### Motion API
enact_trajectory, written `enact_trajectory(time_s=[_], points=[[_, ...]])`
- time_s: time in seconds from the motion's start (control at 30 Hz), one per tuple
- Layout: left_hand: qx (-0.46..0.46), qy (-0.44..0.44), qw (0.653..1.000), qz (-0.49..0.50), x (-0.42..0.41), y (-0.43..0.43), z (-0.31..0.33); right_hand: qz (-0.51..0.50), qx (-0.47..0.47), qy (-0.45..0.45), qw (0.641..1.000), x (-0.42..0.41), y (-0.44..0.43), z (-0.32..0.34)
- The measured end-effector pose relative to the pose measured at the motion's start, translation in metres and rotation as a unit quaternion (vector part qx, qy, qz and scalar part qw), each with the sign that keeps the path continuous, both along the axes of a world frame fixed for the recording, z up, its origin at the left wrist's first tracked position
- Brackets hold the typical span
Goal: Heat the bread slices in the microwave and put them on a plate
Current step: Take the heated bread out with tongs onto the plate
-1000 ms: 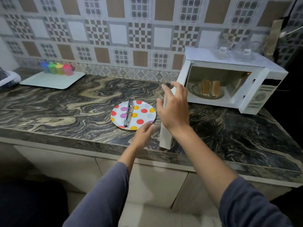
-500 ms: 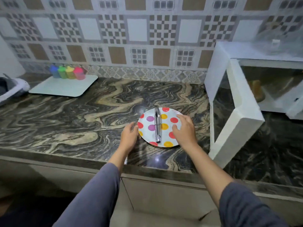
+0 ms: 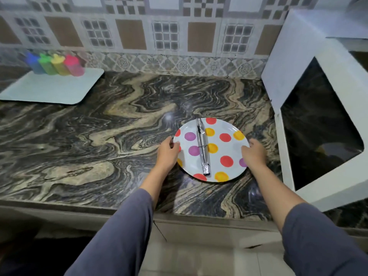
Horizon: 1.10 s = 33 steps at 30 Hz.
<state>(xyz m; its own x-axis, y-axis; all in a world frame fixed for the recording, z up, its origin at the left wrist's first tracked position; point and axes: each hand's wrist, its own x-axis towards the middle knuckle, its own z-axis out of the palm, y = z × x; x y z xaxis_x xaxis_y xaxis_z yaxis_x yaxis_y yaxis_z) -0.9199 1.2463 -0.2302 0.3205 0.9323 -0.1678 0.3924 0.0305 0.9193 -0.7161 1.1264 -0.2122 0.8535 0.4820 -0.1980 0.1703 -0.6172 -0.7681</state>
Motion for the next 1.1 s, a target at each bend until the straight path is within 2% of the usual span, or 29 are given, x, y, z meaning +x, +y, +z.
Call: enact_trajectory(time_s=[0.2, 0.33, 0.63, 0.9, 1.1], points=[[0.017, 0.057, 0.998, 0.011, 0.004, 0.004, -0.001, -0.017, 0.003, -0.007, 1.0, -0.005, -0.008, -0.012], [0.032, 0.057, 0.998, 0.021, -0.002, -0.006, -0.013, -0.021, 0.028, -0.007, 0.999, -0.012, -0.021, -0.024], [-0.027, -0.062, 0.996, 0.063, -0.034, -0.056, -0.007, -0.039, 0.14, 0.065, 0.987, -0.052, -0.05, -0.014], [-0.024, -0.073, 0.991, 0.108, -0.081, -0.129, 0.011, -0.006, 0.184, 0.099, 0.978, -0.089, -0.106, -0.012], [-0.015, -0.096, 0.985, 0.139, -0.116, -0.21, 0.015, 0.02, 0.24, 0.149, 0.959, -0.113, -0.186, -0.012]])
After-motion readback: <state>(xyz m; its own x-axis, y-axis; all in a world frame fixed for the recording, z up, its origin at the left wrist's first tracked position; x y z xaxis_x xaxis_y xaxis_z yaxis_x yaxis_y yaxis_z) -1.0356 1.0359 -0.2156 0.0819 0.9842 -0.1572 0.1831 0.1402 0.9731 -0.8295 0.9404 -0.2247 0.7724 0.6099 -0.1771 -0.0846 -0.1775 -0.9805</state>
